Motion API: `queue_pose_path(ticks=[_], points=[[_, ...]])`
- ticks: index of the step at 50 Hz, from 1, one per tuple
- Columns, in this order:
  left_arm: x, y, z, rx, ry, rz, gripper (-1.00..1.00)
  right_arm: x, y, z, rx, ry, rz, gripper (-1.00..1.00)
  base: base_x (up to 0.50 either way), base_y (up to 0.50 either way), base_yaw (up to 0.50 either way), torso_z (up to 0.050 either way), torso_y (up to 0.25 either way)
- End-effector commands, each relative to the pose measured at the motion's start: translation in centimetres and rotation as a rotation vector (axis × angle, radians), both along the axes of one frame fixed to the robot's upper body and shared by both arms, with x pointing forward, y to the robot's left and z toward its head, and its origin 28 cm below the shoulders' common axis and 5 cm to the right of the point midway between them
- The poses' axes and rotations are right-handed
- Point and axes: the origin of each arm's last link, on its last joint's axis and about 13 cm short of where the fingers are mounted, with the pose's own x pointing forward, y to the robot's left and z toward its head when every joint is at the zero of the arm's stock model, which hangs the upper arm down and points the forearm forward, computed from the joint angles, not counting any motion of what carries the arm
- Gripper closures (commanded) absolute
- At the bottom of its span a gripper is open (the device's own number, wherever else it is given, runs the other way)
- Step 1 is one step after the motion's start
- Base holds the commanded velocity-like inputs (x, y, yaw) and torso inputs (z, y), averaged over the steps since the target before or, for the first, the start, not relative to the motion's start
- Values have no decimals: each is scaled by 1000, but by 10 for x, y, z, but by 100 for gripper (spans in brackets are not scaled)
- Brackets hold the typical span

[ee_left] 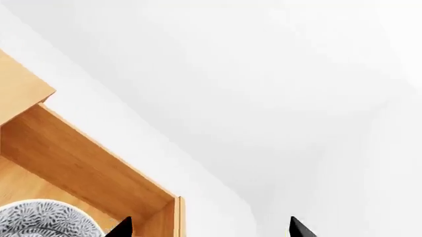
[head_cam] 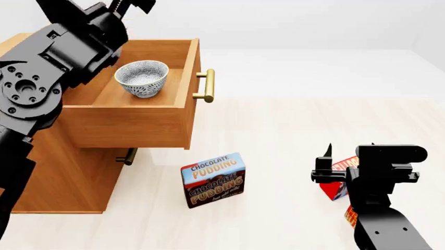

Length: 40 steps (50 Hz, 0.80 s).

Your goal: Put the bowl in the top drawer of the cabinet.

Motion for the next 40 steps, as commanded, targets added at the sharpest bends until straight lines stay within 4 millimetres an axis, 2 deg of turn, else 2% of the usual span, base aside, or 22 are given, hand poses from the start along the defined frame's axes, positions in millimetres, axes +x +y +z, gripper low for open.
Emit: queue_pose_path(ticks=[1,8,13,17,24,33,40], points=[[-30,-4,8,6,-222,-190,-100,1,1,2,14,-12,-4,-100,0,0,0,0,0],[-62,-5,1,130,-394,-254,-100,-2,8,19,33,-84,11,-100,0,0,0,0,0],[-95,-4,-14,210,-515,-311,-100,-9,14,40,-17,-242,-57,-100,0,0,0,0,0],[-120,-3,-28,312,-609,-274,-100,-17,20,53,-9,-328,-73,-100,0,0,0,0,0],[-154,2,-47,374,-710,-284,-100,-34,27,77,11,-494,-95,-100,0,0,0,0,0],[-179,7,-74,412,-782,-276,-100,-61,40,94,-27,-633,-69,-100,0,0,0,0,0],[-192,9,-92,418,-805,-285,-100,-75,45,93,-10,-670,-42,-100,0,0,0,0,0]])
